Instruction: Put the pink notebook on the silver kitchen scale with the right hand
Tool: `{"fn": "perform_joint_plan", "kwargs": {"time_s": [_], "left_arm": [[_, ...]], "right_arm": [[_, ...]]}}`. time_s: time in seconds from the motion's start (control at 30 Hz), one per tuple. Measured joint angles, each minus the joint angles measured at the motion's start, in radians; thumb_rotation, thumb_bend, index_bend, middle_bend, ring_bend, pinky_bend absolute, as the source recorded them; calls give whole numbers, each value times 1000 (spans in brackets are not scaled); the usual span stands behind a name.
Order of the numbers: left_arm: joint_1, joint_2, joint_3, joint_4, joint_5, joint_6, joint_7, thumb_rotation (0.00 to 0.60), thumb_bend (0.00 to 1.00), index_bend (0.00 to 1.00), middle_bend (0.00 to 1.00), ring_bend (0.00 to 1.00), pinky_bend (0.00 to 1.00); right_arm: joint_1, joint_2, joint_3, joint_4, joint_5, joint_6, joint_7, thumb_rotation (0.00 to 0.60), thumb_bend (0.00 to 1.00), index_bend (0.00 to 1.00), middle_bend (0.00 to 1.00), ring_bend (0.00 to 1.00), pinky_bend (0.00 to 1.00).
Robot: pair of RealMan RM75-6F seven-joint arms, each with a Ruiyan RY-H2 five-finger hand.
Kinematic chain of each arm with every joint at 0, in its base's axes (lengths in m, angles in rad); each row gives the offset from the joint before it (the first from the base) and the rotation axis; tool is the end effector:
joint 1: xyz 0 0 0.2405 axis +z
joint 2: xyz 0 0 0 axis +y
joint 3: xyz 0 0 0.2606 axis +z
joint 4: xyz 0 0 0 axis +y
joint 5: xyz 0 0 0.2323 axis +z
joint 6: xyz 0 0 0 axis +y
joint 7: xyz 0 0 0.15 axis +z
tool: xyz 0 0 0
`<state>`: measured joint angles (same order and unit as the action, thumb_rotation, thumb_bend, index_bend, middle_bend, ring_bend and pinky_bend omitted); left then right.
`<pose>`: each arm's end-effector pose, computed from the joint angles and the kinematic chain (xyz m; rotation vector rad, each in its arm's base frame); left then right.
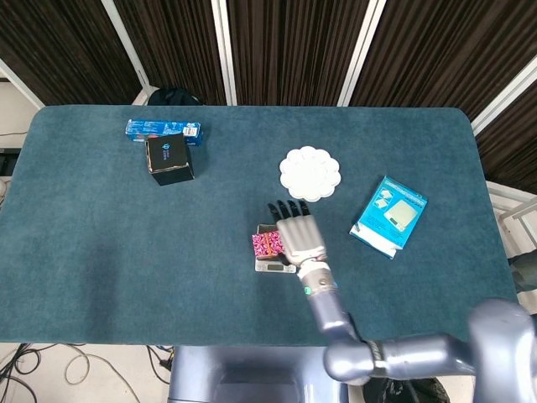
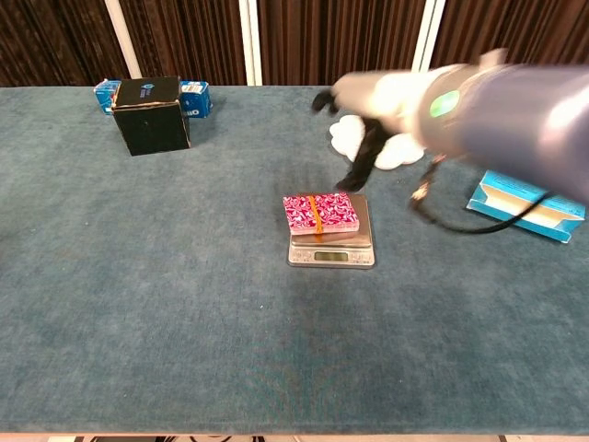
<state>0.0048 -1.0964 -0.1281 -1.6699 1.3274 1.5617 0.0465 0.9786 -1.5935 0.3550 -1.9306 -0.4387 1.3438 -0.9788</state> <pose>-0.3426 0.1729 0.1737 -1.1112 -0.9006 -0.8337 -0.0255 -0.3262 -0.0216 1.7508 -1.0119 0.7687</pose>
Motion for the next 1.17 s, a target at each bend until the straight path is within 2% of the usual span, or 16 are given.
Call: {"fn": "perform_joint_plan", "kwargs": {"time_s": [0.2, 0.37, 0.47, 0.6, 0.7, 0.87, 1.03, 1.17], "left_arm": [[-1, -4, 2, -3, 5, 2, 11, 600, 667, 87, 0, 0, 0], [-2, -11, 2, -4, 6, 7, 28, 600, 667, 87, 0, 0, 0], [-2, -15, -2, -3, -2, 8, 29, 600, 667, 87, 0, 0, 0], [-1, -16, -8, -4, -11, 12, 26, 600, 667, 87, 0, 0, 0], [0, -17, -12, -3, -18, 13, 20, 600, 667, 87, 0, 0, 0], [-1, -15, -20, -3, -30, 8, 9, 600, 666, 87, 0, 0, 0], [-2, -14, -23, -4, -36, 5, 5, 600, 667, 87, 0, 0, 0], [-1, -13, -22, -7, -39, 3, 9, 600, 667, 87, 0, 0, 0]], "right_arm": [[-175, 190, -145, -147, -249, 8, 201, 600, 353, 0, 0, 0, 0], [-317, 303, -277, -153, -509, 30, 406, 600, 353, 0, 0, 0, 0], [-418, 350, -362, -107, -707, 81, 520, 600, 352, 0, 0, 0, 0], [-576, 385, -472, 32, -960, 212, 723, 600, 353, 0, 0, 0, 0], [-680, 389, -529, 157, -1060, 314, 835, 600, 352, 0, 0, 0, 0], [-799, 373, -559, 291, -1130, 442, 871, 600, 353, 0, 0, 0, 0], [-840, 357, -533, 315, -1138, 477, 797, 600, 352, 0, 0, 0, 0], [-852, 357, -514, 315, -1130, 466, 787, 600, 352, 0, 0, 0, 0]]}}
